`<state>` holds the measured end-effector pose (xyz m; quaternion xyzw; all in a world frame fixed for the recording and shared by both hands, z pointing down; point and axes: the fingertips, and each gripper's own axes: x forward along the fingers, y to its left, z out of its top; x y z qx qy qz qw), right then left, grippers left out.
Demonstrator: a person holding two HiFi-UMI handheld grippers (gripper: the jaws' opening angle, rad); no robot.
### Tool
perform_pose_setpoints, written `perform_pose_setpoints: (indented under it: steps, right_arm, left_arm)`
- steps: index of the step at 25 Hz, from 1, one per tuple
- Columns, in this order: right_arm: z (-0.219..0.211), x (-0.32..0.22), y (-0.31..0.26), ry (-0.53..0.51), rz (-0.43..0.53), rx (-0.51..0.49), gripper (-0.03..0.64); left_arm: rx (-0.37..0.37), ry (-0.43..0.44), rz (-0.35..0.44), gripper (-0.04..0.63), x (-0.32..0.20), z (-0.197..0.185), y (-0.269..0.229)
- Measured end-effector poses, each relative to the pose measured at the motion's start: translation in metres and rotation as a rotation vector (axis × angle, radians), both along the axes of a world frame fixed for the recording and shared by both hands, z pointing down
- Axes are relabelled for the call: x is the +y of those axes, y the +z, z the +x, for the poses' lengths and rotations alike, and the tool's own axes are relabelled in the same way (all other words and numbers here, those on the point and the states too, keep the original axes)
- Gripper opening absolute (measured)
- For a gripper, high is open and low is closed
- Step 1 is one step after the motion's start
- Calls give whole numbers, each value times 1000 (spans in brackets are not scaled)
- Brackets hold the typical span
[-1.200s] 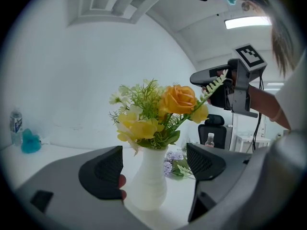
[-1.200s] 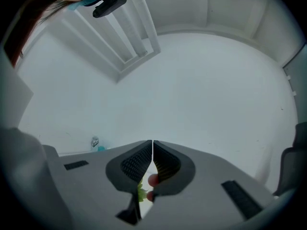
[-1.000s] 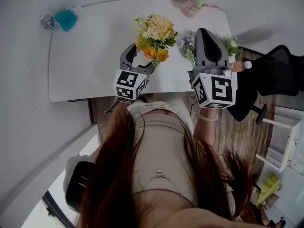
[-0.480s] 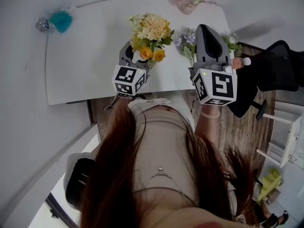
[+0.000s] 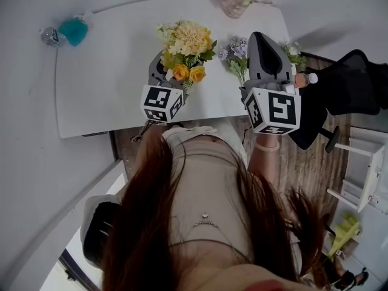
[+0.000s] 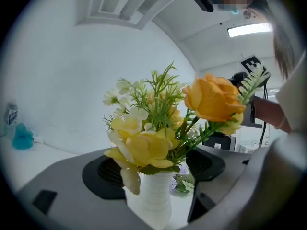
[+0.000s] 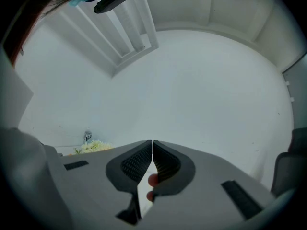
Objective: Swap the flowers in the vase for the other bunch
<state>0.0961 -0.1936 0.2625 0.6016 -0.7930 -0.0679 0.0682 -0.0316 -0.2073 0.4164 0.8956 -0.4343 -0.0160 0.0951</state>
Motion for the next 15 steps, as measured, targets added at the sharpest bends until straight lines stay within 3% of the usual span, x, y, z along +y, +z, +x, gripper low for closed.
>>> perform_pose_setpoints:
  steps: [15]
  right_arm:
    - [5,2,6,11,2,-16,28]
  left_arm:
    - [-4,-53,67,216,0,-6,-10]
